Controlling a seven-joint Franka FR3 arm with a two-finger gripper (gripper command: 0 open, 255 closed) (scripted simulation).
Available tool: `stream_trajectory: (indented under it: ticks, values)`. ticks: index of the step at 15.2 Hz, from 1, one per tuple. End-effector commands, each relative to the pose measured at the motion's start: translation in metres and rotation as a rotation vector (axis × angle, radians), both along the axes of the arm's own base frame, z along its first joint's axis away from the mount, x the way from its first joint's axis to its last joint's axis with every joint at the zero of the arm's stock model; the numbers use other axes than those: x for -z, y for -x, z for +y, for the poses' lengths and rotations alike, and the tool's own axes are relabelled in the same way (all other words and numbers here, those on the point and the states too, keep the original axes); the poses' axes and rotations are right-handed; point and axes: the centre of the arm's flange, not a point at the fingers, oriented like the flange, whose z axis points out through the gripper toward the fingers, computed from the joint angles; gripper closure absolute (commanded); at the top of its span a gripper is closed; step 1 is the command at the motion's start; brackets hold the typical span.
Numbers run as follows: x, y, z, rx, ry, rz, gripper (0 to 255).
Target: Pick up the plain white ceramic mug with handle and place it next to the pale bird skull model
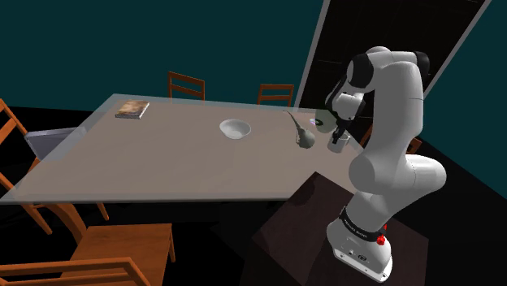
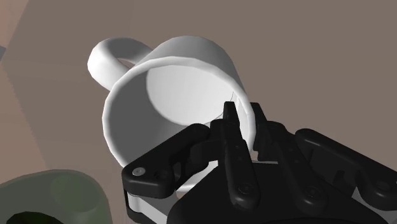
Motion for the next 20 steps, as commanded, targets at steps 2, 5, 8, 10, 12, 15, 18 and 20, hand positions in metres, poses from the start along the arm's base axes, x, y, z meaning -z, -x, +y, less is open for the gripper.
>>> stream_trajectory:
  ticks: [2,5,8,10,12,15,18,20]
  values:
    - [0.0,0.0,0.0,0.0,0.001,0.0,255]
    - [0.0,0.0,0.0,0.0,0.001,0.0,0]
    - [0.0,0.0,0.0,0.0,0.0,0.0,0]
    - [-0.027,-0.001,0.0,0.0,0.001,0.0,0]
    - [-0.05,-0.002,0.0,0.0,0.001,0.0,0]
    - [-0.05,-0.002,0.0,0.0,0.001,0.0,0]
    - [-0.05,-0.002,0.0,0.0,0.001,0.0,0]
    - [-0.05,-0.002,0.0,0.0,0.001,0.0,0]
